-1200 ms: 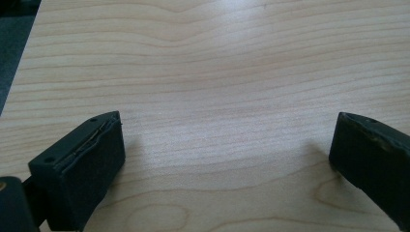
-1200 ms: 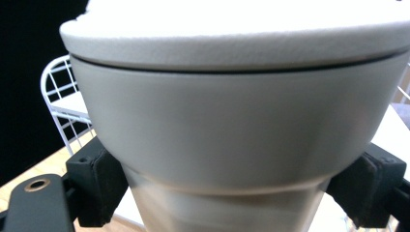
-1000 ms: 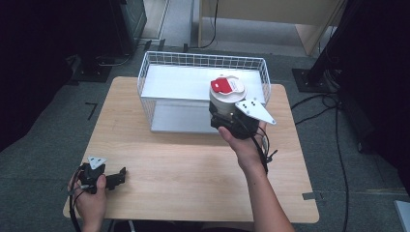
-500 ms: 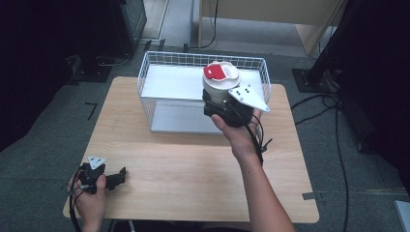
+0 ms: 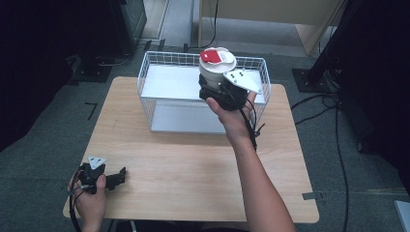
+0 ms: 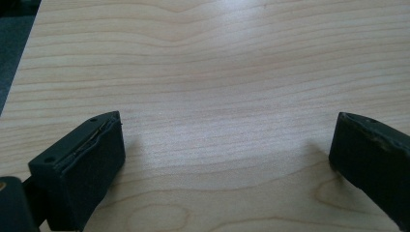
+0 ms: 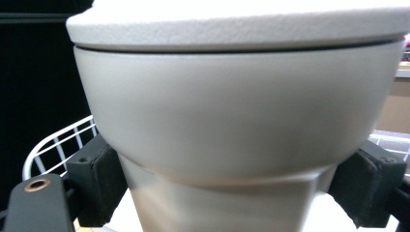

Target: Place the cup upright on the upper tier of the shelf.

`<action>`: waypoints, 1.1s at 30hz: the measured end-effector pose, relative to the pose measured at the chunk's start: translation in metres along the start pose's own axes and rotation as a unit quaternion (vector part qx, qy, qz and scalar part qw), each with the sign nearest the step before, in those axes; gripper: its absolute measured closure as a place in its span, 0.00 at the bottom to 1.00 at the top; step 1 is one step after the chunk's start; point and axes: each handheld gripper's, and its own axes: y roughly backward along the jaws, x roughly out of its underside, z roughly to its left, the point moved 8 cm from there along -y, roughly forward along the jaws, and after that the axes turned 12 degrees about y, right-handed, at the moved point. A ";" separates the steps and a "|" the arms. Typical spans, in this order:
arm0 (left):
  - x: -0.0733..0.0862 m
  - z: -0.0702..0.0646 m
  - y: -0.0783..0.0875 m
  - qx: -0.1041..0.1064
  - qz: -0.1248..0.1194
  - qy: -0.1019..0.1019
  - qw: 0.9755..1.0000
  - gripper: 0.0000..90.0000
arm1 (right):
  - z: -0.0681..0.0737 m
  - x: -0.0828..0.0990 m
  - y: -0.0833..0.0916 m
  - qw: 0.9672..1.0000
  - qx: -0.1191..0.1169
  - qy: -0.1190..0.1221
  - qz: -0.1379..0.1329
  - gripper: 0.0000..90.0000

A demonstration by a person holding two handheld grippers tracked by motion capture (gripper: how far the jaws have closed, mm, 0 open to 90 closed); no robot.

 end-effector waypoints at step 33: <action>0.000 0.000 0.000 0.000 -0.001 0.001 1.000 0.00 | -0.012 0.013 -0.081 0.999 0.042 0.009 0.029 0.14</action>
